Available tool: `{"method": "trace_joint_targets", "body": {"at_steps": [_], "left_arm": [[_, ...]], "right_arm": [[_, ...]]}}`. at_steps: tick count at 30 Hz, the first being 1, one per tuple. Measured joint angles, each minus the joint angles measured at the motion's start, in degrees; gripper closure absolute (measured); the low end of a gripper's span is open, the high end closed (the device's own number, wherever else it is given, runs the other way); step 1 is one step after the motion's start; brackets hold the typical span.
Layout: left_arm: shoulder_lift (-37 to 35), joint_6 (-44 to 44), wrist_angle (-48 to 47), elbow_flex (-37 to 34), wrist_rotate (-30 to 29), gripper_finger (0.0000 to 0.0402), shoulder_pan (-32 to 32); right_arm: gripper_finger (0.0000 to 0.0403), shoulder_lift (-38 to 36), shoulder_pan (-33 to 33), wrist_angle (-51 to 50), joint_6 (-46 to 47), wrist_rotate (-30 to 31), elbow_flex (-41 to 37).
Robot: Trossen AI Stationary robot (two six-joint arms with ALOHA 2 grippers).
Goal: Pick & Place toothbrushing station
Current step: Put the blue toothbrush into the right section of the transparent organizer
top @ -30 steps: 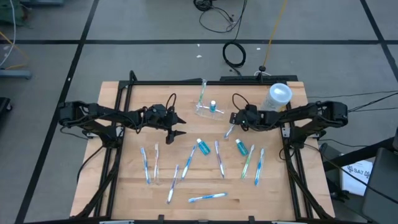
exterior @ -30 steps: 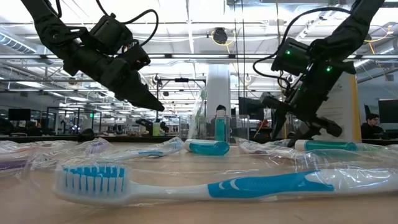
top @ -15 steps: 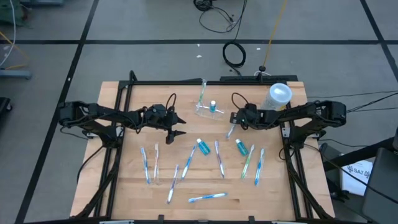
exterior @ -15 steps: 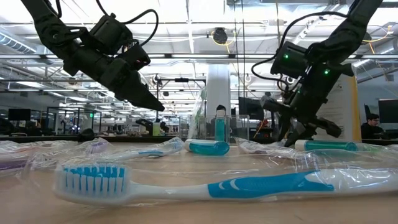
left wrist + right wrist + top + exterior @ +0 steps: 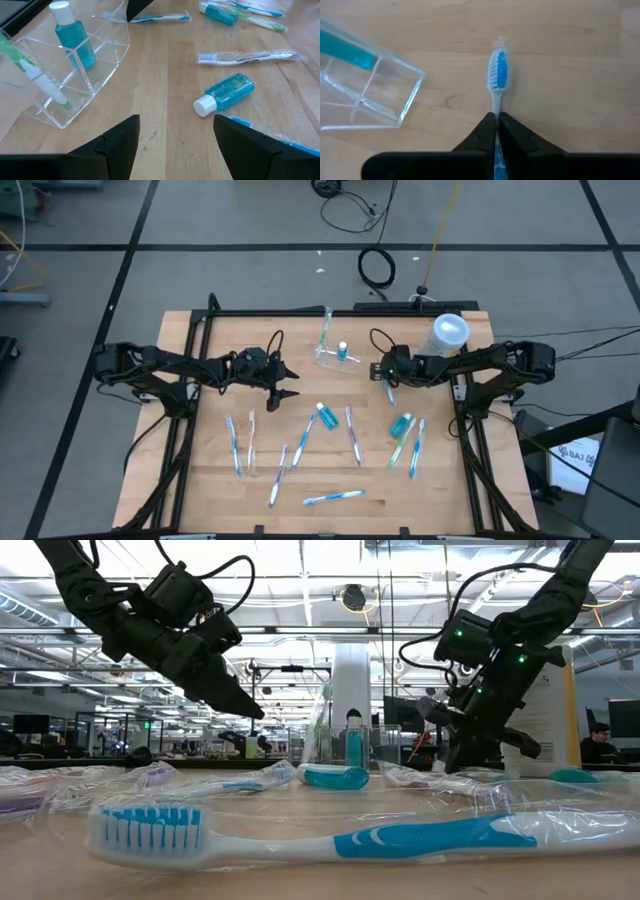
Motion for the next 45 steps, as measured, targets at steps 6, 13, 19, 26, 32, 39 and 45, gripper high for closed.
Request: {"method": "trace_joint_targets", "body": {"at_steps": [6, 13, 19, 26, 32, 39, 45], "left_arm": [[0.0, -0.2, -0.1, 0.0, 0.0, 0.0144, 0.0], [0.0, -0.1, -0.4, 0.0, 0.0, 0.0144, -0.4], [0.0, 0.0, -0.4, 0.0, -0.1, 0.0144, -0.4], [0.0, 0.1, 0.0, 0.0, -0.1, 0.0144, -0.4], [0.0, 0.1, 0.0, 0.0, -0.1, 0.0144, -0.4], [0.0, 0.1, 0.1, 0.0, -0.1, 0.0144, -0.4], [0.0, 0.1, 0.1, 0.0, -0.1, 0.0144, -0.4]], "right_arm": [[0.0402, -2.4, 0.0, 5.3, -3.3, 2.0, 0.0], [0.0402, -7.9, 1.5, 8.0, -7.5, 13.8, 0.0], [0.0402, -10.6, 5.6, 23.0, -21.8, 18.7, 0.0], [0.0403, -9.2, 12.5, 48.4, -46.9, 18.3, 0.1], [0.0403, -3.4, 15.7, 66.0, -65.4, 18.2, 0.1], [0.0403, 8.9, 15.0, 86.1, -78.0, 15.2, 0.1], [0.0403, 16.3, 10.9, 89.4, -74.3, 15.2, 0.5]]}}
